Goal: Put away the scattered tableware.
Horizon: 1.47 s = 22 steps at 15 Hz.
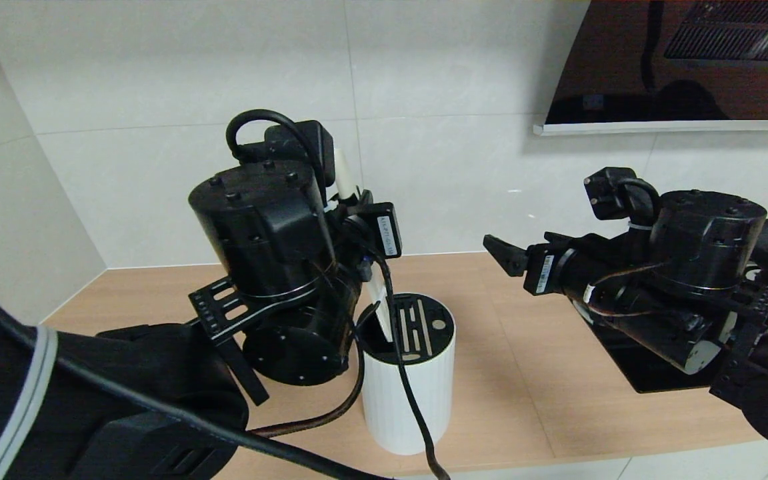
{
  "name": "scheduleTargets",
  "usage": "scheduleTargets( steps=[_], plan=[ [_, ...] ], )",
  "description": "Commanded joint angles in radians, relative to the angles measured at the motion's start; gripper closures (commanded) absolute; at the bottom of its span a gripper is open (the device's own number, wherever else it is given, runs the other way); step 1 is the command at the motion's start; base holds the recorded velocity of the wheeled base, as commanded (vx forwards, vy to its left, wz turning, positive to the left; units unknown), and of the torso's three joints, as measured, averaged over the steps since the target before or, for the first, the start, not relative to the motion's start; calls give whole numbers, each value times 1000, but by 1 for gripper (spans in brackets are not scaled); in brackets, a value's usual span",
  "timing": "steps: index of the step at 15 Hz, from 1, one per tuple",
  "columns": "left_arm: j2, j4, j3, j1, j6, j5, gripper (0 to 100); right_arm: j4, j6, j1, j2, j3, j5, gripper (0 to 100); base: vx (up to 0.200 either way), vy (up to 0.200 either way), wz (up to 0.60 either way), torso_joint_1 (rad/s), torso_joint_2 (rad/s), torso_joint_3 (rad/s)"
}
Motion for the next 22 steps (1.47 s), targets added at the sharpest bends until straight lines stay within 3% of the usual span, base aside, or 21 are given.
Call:
scheduleTargets(
  steps=[1, 8, 13, 21, 22],
  plan=[
    [18, 0, 3, 0, 0, 2, 100, 0, 0, 0, 1, 2, 0, 0, 0, 0, 0, 0, 0, 0],
    [72, 0, 26, -11, -14, 7, 100, 0, -2, 0, 1, 5, 0, 0, 0, 0, 0, 0, 0, 0],
    [143, 0, 38, -22, -54, 7, 100, 0, -2, 2, 0, 5, 0, 0, 0, 0, 0, 0, 0, 0],
    [213, -2, 103, -35, -66, -1, 100, 0, -2, 2, -2, 5, -1, 0, 0, 0, 0, 0, 0, 0],
    [215, -2, 110, -35, -91, -4, 100, 0, -2, 2, -3, 5, -1, 0, 0, 0, 0, 0, 0, 0]
  ],
)
